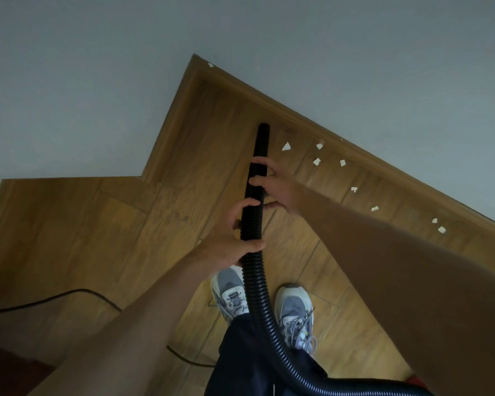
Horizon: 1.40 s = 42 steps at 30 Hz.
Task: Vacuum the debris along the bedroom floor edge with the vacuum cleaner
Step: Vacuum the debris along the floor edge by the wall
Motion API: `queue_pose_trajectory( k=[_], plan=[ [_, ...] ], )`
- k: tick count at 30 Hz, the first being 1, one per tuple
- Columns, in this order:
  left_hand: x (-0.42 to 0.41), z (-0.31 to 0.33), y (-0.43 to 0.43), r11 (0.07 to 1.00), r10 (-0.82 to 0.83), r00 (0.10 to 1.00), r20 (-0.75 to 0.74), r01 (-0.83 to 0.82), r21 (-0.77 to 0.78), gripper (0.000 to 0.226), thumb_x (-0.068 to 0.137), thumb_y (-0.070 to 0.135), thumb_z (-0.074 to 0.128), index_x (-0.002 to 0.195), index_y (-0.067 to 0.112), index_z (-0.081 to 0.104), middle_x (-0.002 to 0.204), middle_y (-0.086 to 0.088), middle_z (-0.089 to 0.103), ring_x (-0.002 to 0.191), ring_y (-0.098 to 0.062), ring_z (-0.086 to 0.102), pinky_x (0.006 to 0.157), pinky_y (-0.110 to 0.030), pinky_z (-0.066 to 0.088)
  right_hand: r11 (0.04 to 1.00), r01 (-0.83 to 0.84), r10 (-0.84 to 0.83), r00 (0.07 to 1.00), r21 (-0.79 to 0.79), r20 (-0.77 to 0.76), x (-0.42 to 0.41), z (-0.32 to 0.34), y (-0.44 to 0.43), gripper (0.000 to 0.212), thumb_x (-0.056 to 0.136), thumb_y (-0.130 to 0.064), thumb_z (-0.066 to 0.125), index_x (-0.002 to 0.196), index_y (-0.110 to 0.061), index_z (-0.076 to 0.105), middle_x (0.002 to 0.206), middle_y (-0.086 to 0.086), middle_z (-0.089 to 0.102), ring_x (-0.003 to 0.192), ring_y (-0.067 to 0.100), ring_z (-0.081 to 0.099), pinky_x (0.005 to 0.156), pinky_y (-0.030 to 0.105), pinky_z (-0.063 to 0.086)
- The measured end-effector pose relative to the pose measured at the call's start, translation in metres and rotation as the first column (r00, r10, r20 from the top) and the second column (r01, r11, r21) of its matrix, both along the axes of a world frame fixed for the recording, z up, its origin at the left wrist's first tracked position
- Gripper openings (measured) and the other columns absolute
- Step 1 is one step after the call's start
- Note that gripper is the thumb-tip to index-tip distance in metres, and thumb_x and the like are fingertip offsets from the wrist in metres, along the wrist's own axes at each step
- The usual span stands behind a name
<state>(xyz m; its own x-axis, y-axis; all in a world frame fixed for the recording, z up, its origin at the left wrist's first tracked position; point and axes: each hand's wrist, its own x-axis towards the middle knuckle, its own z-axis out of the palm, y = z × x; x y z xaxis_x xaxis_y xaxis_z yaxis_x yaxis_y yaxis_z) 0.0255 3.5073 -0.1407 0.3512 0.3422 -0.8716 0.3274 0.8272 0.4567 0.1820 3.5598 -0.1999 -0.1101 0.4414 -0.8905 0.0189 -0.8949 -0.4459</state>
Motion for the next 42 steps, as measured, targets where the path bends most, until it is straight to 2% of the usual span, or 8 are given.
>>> queue_pose_trajectory(
  k=[2, 6, 11, 20, 26, 30, 35, 42],
  plan=[
    [-0.001, 0.004, -0.009, 1.0, -0.013, 1.0, 0.006, 0.013, -0.022, 0.069, 0.081, 0.002, 0.076, 0.123, 0.049, 0.049, 0.125, -0.007, 0.051, 0.101, -0.028, 0.065, 0.065, -0.033, 0.06, 1.0, 0.021, -0.021, 1.0, -0.018, -0.012, 0.001, 0.001, -0.013, 0.05, 0.094, -0.013, 0.059, 0.136, -0.038, 0.047, 0.113, 0.0, 0.059, 0.09, 0.017, 0.066, 0.059, 0.027, 0.058],
    [-0.001, 0.008, -0.02, 0.998, -0.04, 0.999, -0.006, 0.04, -0.044, 0.067, 0.08, 0.004, 0.077, 0.122, 0.049, 0.05, 0.122, -0.006, 0.052, 0.1, -0.029, 0.065, 0.064, -0.036, 0.06, 0.997, 0.063, -0.063, 0.998, -0.034, -0.02, 0.001, 0.001, -0.034, 0.05, 0.094, -0.014, 0.059, 0.135, -0.038, 0.047, 0.12, 0.004, 0.059, 0.091, 0.018, 0.066, 0.059, 0.028, 0.056],
    [0.004, 0.01, -0.033, 0.998, -0.049, 0.998, -0.026, 0.048, -0.044, 0.068, 0.08, 0.0, 0.076, 0.123, 0.046, 0.051, 0.12, -0.007, 0.053, 0.094, -0.025, 0.066, 0.06, -0.034, 0.059, 0.997, 0.064, -0.065, 0.997, -0.04, -0.028, 0.005, 0.002, -0.052, 0.05, 0.095, -0.015, 0.058, 0.136, -0.041, 0.045, 0.116, 0.004, 0.062, 0.09, 0.016, 0.066, 0.058, 0.026, 0.055],
    [0.029, 0.007, -0.052, 0.999, -0.031, 0.999, -0.02, 0.03, -0.045, 0.067, 0.08, -0.002, 0.075, 0.12, 0.047, 0.053, 0.119, -0.009, 0.053, 0.097, -0.03, 0.065, 0.063, -0.043, 0.061, 0.997, 0.065, -0.066, 0.997, -0.036, -0.028, 0.029, 0.001, -0.069, 0.05, 0.095, -0.014, 0.058, 0.136, -0.04, 0.046, 0.119, 0.003, 0.06, 0.099, 0.022, 0.066, 0.07, 0.034, 0.059],
    [0.048, 0.006, -0.064, 0.998, -0.053, 0.999, -0.002, 0.053, -0.029, 0.068, 0.081, -0.003, 0.074, 0.123, 0.046, 0.051, 0.119, -0.009, 0.052, 0.099, -0.03, 0.064, 0.068, -0.049, 0.061, 0.996, 0.082, -0.083, 0.997, -0.042, -0.002, 0.048, 0.001, -0.079, 0.05, 0.095, -0.012, 0.058, 0.135, -0.039, 0.048, 0.12, 0.005, 0.06, 0.1, 0.023, 0.066, 0.071, 0.035, 0.059],
    [0.059, 0.004, -0.072, 0.997, -0.073, 0.997, 0.001, 0.073, -0.035, 0.068, 0.081, -0.002, 0.074, 0.121, 0.048, 0.052, 0.118, -0.008, 0.053, 0.099, -0.03, 0.064, 0.071, -0.056, 0.06, 0.993, 0.11, -0.109, 0.994, -0.04, 0.022, 0.061, 0.002, -0.092, 0.049, 0.095, -0.012, 0.058, 0.135, -0.038, 0.048, 0.117, 0.004, 0.061, 0.093, 0.02, 0.066, 0.068, 0.033, 0.059],
    [0.069, 0.003, -0.077, 0.994, -0.102, 0.995, 0.02, 0.103, -0.046, 0.068, 0.081, -0.002, 0.074, 0.12, 0.049, 0.052, 0.121, -0.008, 0.052, 0.102, -0.028, 0.062, 0.069, -0.046, 0.061, 0.986, 0.162, -0.161, 0.986, -0.033, 0.032, 0.072, 0.0, -0.105, 0.048, 0.095, -0.013, 0.058, 0.134, -0.039, 0.049, 0.115, 0.003, 0.061, 0.09, 0.019, 0.066, 0.063, 0.031, 0.058],
    [0.081, -0.001, -0.071, 0.988, -0.148, 0.988, 0.034, 0.15, -0.033, 0.067, 0.082, -0.002, 0.073, 0.122, 0.048, 0.05, 0.118, -0.005, 0.051, 0.099, -0.026, 0.062, 0.073, -0.049, 0.061, 0.977, 0.211, -0.209, 0.977, -0.033, 0.05, 0.086, -0.001, -0.104, 0.049, 0.095, -0.013, 0.058, 0.134, -0.04, 0.048, 0.115, 0.004, 0.061, 0.091, 0.019, 0.065, 0.063, 0.03, 0.057]
  ],
)
